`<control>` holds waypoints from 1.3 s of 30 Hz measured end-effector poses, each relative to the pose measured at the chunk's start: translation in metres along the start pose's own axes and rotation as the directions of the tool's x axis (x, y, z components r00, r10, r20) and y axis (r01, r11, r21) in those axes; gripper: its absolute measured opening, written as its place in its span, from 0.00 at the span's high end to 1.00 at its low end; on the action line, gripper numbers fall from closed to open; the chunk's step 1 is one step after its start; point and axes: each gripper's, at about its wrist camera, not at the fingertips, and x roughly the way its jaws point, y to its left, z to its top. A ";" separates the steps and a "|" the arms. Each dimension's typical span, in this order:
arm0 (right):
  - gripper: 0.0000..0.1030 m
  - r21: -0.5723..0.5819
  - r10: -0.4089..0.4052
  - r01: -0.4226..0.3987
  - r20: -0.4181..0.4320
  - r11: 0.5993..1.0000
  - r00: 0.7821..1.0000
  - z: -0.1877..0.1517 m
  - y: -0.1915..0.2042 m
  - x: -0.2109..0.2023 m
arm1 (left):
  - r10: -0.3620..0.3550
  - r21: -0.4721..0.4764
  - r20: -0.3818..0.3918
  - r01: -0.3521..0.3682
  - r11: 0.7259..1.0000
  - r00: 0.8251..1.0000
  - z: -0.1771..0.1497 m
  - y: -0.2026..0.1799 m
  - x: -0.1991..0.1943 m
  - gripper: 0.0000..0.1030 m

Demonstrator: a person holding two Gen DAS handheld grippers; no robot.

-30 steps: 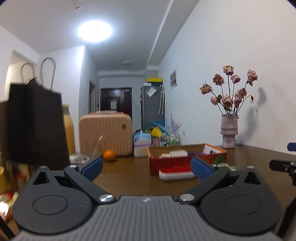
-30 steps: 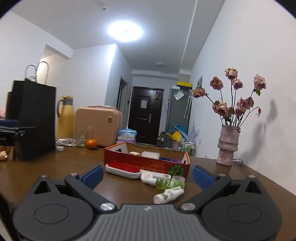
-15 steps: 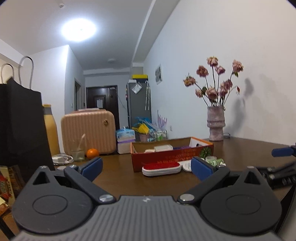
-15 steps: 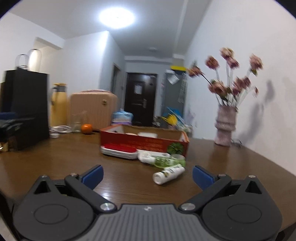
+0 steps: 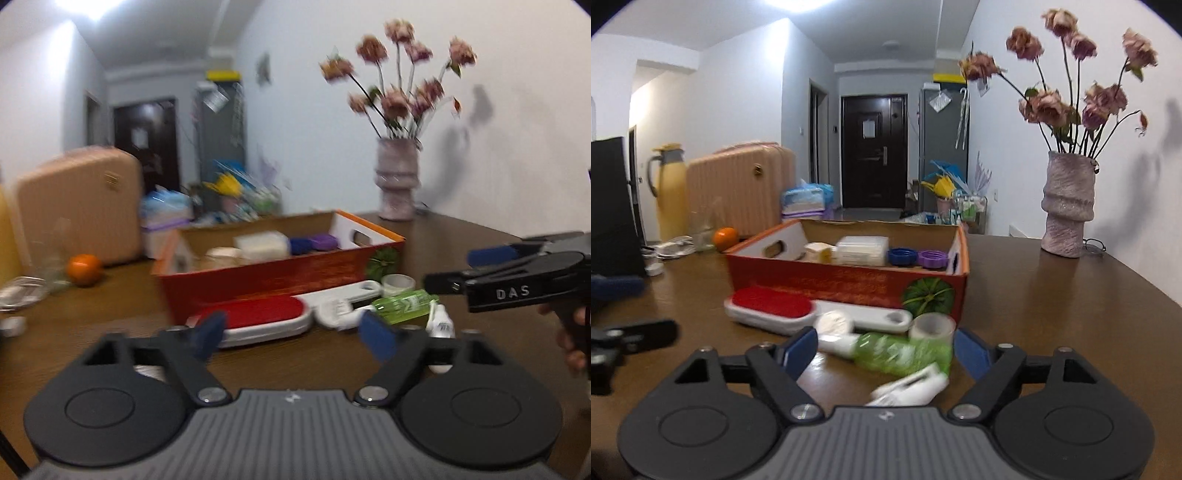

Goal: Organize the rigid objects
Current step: 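Grasp the white tape roll with the right gripper while the left gripper reaches toward the white round lid, then grasp the white round lid with the left gripper and lift it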

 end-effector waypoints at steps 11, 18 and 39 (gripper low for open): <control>0.30 0.004 0.059 -0.059 -0.145 0.998 0.988 0.018 -0.046 0.106 | -0.010 0.124 -0.133 0.026 0.992 0.991 0.025 -0.038 0.142 0.34; 0.39 0.051 0.140 -0.133 -0.197 0.990 0.970 0.005 -0.057 0.133 | 0.003 0.167 -0.211 0.033 0.985 0.978 0.013 -0.049 0.155 0.47; 0.58 0.073 0.156 -0.149 -0.094 0.986 0.983 0.011 -0.051 0.090 | 0.047 0.047 -0.287 -0.035 0.998 0.957 0.010 -0.042 0.149 0.45</control>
